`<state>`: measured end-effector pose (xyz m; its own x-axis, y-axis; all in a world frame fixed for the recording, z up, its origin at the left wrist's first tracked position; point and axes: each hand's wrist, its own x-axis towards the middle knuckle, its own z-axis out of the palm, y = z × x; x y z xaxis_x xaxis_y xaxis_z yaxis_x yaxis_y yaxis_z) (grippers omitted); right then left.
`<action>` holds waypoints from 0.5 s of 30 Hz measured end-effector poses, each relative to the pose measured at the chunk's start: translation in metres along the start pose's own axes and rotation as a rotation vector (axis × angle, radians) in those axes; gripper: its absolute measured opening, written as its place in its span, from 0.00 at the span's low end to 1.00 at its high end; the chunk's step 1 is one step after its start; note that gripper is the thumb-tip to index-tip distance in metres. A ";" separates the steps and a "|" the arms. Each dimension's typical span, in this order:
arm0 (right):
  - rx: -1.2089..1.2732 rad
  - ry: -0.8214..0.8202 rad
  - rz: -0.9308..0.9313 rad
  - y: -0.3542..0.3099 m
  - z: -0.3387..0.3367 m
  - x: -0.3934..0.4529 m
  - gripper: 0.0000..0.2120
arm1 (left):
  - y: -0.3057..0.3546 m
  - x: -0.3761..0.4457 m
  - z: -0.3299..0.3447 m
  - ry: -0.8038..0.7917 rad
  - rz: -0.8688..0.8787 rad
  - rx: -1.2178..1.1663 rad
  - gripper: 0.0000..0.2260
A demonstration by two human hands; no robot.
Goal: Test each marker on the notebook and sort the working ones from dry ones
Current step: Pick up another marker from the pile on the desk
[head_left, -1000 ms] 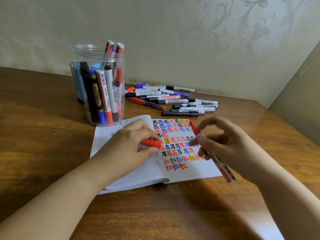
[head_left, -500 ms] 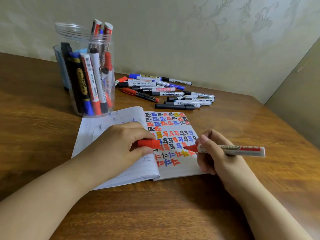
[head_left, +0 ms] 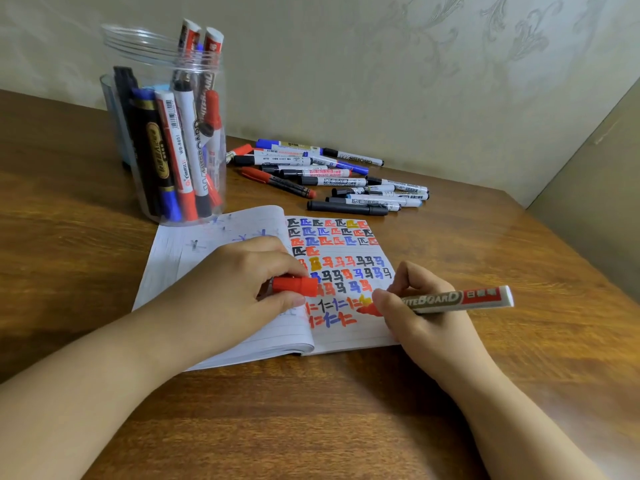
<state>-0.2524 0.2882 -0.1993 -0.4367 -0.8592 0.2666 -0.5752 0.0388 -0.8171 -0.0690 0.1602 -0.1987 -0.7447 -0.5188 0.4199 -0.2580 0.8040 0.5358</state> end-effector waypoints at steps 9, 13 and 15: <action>-0.039 -0.061 -0.007 0.003 0.000 0.000 0.14 | 0.003 0.000 -0.001 -0.017 -0.028 0.016 0.11; -0.043 -0.041 -0.003 0.003 0.001 0.000 0.14 | 0.003 -0.001 -0.002 -0.027 -0.032 0.010 0.12; -0.051 -0.045 -0.002 0.003 0.000 0.001 0.14 | 0.003 -0.001 -0.002 -0.029 -0.038 0.007 0.12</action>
<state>-0.2547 0.2872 -0.2019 -0.4045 -0.8813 0.2444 -0.6115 0.0619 -0.7889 -0.0682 0.1627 -0.1959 -0.7515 -0.5405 0.3783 -0.2903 0.7859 0.5460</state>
